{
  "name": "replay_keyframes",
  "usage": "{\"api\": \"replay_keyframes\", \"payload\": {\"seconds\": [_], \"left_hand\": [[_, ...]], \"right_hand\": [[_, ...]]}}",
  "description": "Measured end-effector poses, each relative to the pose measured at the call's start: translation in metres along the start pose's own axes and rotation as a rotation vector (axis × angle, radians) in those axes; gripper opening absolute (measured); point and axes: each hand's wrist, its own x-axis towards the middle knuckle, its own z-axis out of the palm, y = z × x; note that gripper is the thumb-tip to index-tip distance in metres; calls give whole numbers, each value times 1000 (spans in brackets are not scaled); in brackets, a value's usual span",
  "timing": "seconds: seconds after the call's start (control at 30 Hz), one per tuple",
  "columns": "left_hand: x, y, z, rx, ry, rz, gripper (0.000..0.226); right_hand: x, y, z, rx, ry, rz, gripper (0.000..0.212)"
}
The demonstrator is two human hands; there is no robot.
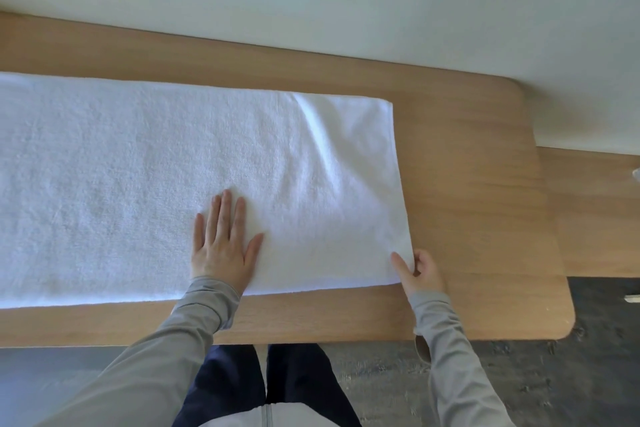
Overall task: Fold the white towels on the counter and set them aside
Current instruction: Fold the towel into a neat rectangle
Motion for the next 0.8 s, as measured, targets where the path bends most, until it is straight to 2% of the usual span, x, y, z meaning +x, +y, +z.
{"api": "replay_keyframes", "payload": {"seconds": [0.1, 0.23, 0.3, 0.33, 0.4, 0.47, 0.53, 0.6, 0.67, 0.7, 0.8], "left_hand": [[0, 0, 1, -3, 8, 0, 70], [0, -3, 1, -5, 10, 13, 70], [1, -2, 2, 4, 8, 15, 70], [1, -2, 2, 10, 8, 15, 70], [1, -1, 3, 17, 8, 13, 69], [1, -2, 4, 19, 14, 13, 69], [1, -3, 4, 20, 17, 19, 67], [1, -3, 4, 28, 21, 27, 65], [0, -4, 4, 23, 27, 37, 63], [0, -6, 5, 14, 27, 39, 64], [1, -7, 6, -5, 34, 35, 64]], "right_hand": [[4, 1, -3, -74, -7, -16, 20], [11, 8, -9, -45, -8, 95, 18], [8, 1, -4, -61, 124, 107, 18], [5, -7, 2, -118, 261, 26, 25], [-5, -34, 28, -212, 456, -318, 42], [-19, -64, 71, -253, 348, -711, 44], [-35, -81, 118, -405, 54, -1031, 42], [-40, -79, 145, -625, -199, -1274, 45], [-17, -70, 139, -784, -326, -1365, 49], [2, -66, 127, -856, -317, -1371, 52], [72, -64, 72, -945, -171, -1160, 57]]}}
